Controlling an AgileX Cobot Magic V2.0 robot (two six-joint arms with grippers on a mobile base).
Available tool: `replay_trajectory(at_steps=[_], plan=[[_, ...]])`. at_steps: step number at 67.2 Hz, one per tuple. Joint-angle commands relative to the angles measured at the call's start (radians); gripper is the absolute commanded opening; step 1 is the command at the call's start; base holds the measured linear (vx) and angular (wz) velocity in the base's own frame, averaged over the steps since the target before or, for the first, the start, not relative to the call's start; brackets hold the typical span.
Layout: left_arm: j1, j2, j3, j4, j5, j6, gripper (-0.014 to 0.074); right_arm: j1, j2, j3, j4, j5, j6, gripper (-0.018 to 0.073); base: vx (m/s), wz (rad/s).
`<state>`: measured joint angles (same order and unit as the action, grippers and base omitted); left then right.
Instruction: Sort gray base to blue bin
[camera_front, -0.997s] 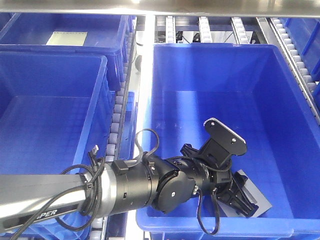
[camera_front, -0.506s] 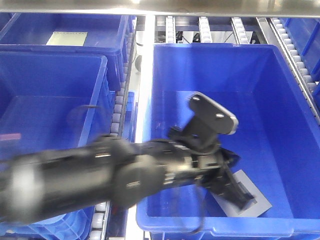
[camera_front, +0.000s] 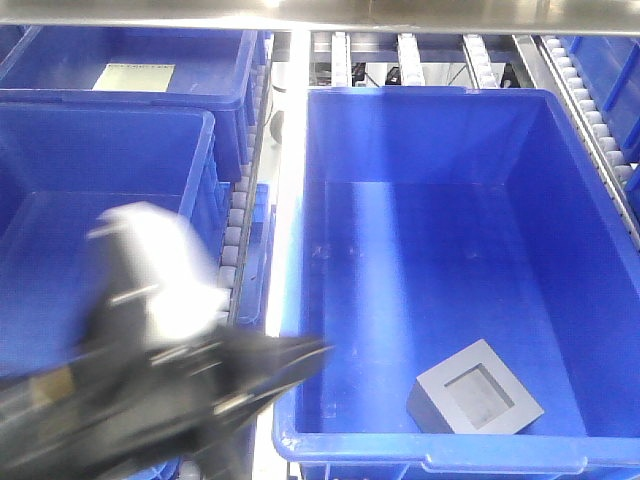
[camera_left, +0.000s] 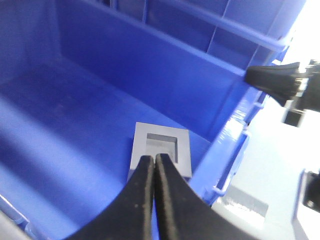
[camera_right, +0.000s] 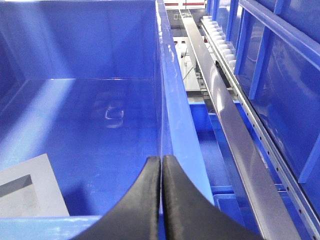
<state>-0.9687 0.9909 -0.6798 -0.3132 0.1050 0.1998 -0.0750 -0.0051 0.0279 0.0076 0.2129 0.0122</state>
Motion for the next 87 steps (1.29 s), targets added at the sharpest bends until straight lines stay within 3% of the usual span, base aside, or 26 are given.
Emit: replay_trajectory(at_steps=[1, 14, 29, 36, 87], plan=[[-0.002, -0.126, 0.047, -0.010, -0.053, -0.007, -0.0006, -0.005, 0.018, 0.002, -0.008, -0.066, -0.012, -0.0005, 0.00, 0.00], [-0.002, -0.363, 0.181, -0.010, -0.036, -0.008, -0.0006, -0.005, 0.018, 0.002, -0.008, -0.066, -0.012, -0.0005, 0.00, 0.00], [-0.002, -0.615, 0.277, -0.010, 0.091, -0.033, -0.0006, -0.005, 0.018, 0.002, -0.008, -0.066, -0.012, -0.0005, 0.00, 0.00], [-0.002, -0.690, 0.298, -0.010, 0.096, -0.033, -0.0006, -0.005, 0.018, 0.002, -0.008, -0.066, -0.012, -0.0005, 0.00, 0.00], [-0.002, -0.724, 0.304, -0.010, 0.083, -0.033, -0.0006, -0.005, 0.018, 0.002, -0.008, -0.066, -0.012, -0.0005, 0.00, 0.00]])
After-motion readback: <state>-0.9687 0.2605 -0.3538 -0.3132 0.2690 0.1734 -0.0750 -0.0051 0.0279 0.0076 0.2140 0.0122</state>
